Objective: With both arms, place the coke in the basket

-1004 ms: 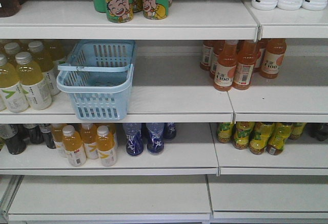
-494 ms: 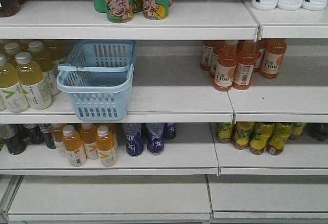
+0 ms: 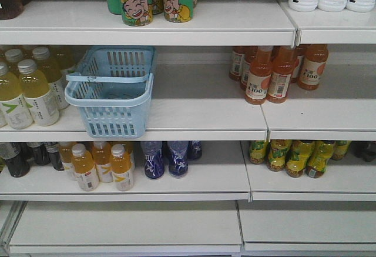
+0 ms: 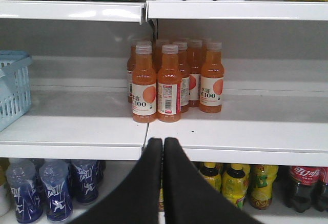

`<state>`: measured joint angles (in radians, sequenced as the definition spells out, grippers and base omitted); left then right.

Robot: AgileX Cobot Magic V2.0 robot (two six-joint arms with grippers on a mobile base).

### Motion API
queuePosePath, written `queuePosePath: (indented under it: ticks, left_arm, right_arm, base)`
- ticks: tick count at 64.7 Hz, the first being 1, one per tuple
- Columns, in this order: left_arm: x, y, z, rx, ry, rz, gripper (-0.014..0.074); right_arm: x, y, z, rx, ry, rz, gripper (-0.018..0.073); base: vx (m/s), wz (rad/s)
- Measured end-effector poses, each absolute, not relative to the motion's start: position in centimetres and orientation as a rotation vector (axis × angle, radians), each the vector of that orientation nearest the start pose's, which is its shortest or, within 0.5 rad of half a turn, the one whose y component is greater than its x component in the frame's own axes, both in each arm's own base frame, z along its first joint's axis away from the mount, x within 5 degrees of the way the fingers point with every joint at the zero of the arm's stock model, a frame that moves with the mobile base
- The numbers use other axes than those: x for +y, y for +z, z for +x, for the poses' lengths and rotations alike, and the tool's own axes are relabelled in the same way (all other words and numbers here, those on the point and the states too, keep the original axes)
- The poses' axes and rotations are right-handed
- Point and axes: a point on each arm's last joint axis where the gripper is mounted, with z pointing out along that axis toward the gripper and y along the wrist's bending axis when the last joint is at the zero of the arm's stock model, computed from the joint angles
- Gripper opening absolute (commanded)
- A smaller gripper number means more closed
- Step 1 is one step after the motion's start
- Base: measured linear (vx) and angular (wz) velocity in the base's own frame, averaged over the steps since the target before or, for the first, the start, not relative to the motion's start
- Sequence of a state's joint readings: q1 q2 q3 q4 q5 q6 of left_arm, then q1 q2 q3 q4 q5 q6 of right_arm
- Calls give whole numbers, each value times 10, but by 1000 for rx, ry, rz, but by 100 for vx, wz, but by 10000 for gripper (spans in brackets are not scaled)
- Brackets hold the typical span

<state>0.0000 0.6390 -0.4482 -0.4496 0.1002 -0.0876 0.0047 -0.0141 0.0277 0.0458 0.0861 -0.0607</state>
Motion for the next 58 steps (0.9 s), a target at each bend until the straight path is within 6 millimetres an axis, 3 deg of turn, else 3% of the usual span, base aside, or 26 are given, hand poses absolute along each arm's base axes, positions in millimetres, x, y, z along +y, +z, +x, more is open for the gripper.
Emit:
queuePosePath:
  ticks: [10, 17, 29, 41, 58]
  left_arm:
    - [-3, 288, 166, 1686, -721, -887, 587]
    - [-4, 280, 195, 1707, -798, -1077, 587]
    - [-14, 284, 258, 1850, -870, -1108, 586]
    - [-27, 280, 320, 1919, -1057, -1206, 586]
    - [-33, 268, 370, 1878, -1203, -1312, 586]
  right_arm:
    - [1, 197, 57, 1583, -5, -19, -10]
    - [1, 197, 57, 1583, -5, -19, -10]
    - [1, 197, 57, 1583, -5, -19, -10]
    - [1, 197, 57, 1583, -5, -19, -10]
    - [1, 197, 57, 1583, -5, -19, -10]
  base:
    - [0, 0]
    - [0, 0]
    - [0, 0]
    - [0, 0]
    - [0, 0]
